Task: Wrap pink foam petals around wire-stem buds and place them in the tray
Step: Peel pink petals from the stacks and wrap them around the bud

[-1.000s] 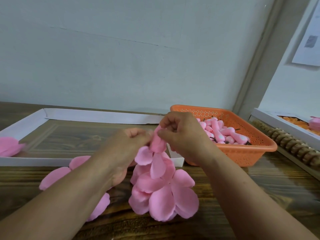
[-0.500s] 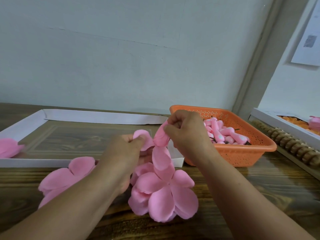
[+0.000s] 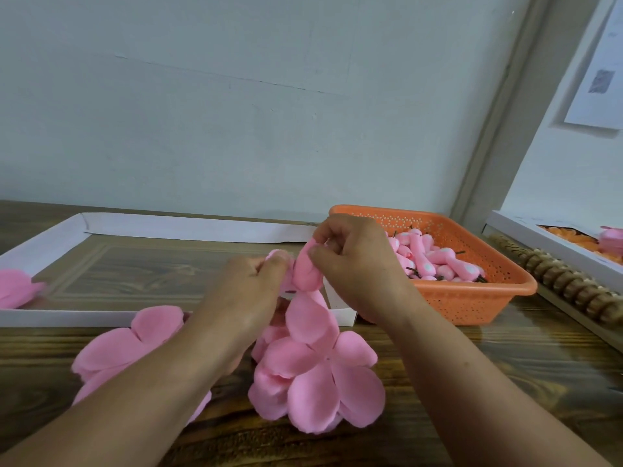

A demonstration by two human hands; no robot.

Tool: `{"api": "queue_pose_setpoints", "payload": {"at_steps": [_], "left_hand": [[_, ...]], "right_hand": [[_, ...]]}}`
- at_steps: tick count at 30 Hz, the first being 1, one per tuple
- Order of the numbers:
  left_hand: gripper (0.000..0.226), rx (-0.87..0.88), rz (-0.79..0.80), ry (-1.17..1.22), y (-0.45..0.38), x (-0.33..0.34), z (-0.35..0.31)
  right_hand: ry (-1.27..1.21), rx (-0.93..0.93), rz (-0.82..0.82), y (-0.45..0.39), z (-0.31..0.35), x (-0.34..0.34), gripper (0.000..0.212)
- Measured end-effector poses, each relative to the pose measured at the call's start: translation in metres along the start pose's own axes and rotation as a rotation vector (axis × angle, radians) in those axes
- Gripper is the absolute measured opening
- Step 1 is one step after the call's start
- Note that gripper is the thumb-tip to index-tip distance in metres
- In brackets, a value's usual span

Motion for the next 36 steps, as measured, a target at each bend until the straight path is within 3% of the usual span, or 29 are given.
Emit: {"api": "queue_pose_setpoints", "payload": {"at_steps": [6,12,15,18,21,23,26,28,32,36], "left_hand": [[0.015,-0.008,0.072,0.076,-0.001,0.003,0.007],[0.014,-0.303,0.236,0.523,-0.001,0.013,0.018],[0.016,-0.366,0.234,0.623,-0.001,0.014,0.018],[0.005,-0.429,0.237,0.657,0.000,0.014,0.019],[0.024,-0.493,0.262,0.621,0.001,0.014,0.022],[0.037,-0.517,0.275,0.601,0.001,0.012,0.024],[0.027,-0.539,0.295,0.608,0.001,0.011,0.023],[0.034,-0.525,0.283,0.609,0.000,0.009,0.023],[0.006,-0.476,0.276,0.699,0.000,0.011,0.017],[0.032,-0.454,0.325,0.811,0.000,0.014,0.016]], "right_hand": [[-0.171,0.121,-0.096,-0.001,-0.011,-0.005,0.031],[-0.267,0.151,-0.067,0.004,-0.013,0.006,0.031],[-0.294,0.156,-0.038,0.005,-0.014,0.008,0.030],[-0.325,0.147,-0.012,0.005,-0.014,0.008,0.015],[-0.350,0.160,-0.008,0.006,-0.015,0.007,0.008],[-0.377,0.166,0.007,0.006,-0.016,0.007,0.013],[-0.467,0.177,0.038,0.007,-0.018,0.009,0.022],[-0.515,0.172,0.057,0.008,-0.017,0.010,0.025],[-0.491,0.149,-0.017,0.005,-0.017,0.007,0.030],[-0.412,0.132,-0.078,0.005,-0.015,0.004,0.034]]}}
Point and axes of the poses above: each hand's wrist, its own y-axis away from the middle knuckle, its own x-axis out of the palm, z = x × y, the point moved 6 cm from there along -y, towards the middle knuckle, and after that the axes turned 9 degrees about -x, right-handed, at the moved point
